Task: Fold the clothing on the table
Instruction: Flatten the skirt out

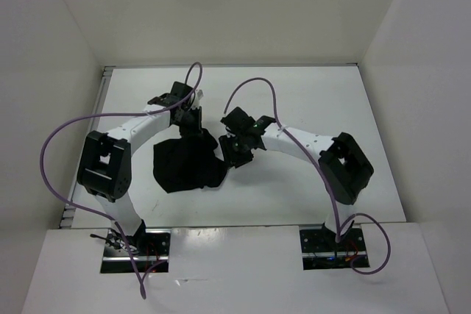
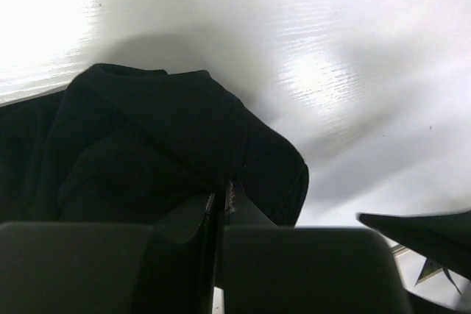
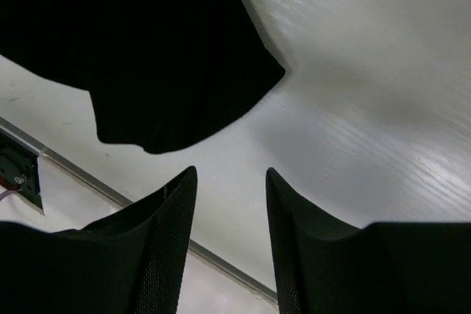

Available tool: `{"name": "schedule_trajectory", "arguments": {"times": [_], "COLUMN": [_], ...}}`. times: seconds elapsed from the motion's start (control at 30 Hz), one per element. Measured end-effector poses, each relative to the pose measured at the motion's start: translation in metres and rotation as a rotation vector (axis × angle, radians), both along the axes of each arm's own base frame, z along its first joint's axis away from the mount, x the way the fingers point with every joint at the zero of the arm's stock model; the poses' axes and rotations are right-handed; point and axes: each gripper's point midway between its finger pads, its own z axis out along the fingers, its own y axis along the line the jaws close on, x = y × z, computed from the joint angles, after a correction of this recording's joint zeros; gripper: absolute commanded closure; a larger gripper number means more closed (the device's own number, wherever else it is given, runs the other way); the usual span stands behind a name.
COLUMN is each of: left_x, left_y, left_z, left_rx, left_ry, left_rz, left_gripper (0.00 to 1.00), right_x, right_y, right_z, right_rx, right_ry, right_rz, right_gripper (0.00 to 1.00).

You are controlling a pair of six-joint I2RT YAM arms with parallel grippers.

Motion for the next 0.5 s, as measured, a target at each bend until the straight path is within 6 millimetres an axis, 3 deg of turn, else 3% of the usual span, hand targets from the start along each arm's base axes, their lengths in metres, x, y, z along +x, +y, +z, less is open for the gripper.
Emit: {"name": "schedule_trajectory", "arguments": {"times": [0.27,0.43,0.5], "left_x": [0.005,0.008,0.009], "left_y": [0.010,0.016,0.017], "left_z": [0.001,0.001,0.001], "left_rx": [-0.005,-0.008,-0.012], "left_ry": [0.001,0.001,0.002], "left_rz": [0.028,0.043,0.046], "left_gripper": [1.00,1.00,1.00], "right_x": [-0.004,-0.007,-0.007], "right_y": [0.029,0.033,0.035], "right_z": [-0.038,-0.051,-0.054], "right_rx": [0.042,0.043,0.045], "right_ry": [0.148,0.194,0.203], "right_rz": [0.006,-0.004,-0.007], "right_gripper": [0.54,0.56,0.68]}}
